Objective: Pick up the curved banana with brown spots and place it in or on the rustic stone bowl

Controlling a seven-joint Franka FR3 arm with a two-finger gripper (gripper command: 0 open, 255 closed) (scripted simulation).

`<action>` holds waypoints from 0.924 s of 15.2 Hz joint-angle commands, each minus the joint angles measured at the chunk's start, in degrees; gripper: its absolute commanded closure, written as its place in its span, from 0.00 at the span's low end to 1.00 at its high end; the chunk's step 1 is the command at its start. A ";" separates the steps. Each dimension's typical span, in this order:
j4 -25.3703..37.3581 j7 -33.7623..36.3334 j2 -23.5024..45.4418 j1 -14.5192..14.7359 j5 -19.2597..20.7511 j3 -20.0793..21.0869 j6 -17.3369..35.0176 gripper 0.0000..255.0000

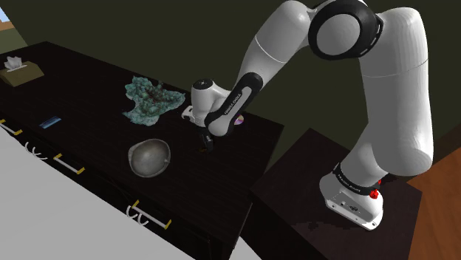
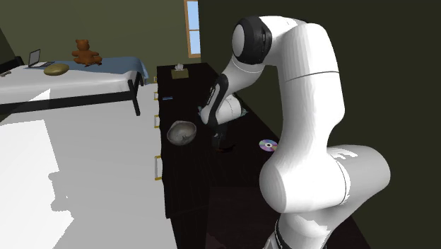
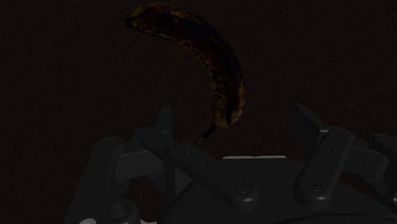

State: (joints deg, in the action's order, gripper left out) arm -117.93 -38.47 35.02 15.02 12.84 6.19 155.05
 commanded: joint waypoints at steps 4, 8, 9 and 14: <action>1.36 0.32 3.67 0.46 0.69 -0.81 2.35 0.00; 1.56 0.37 4.11 0.53 0.76 -0.91 2.59 0.00; 1.56 0.37 4.11 0.53 0.76 -0.91 2.59 0.00; 1.55 0.37 4.10 0.53 0.75 -0.91 2.59 1.00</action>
State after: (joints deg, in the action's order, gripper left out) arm -116.38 -38.11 39.12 15.55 13.59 5.28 157.63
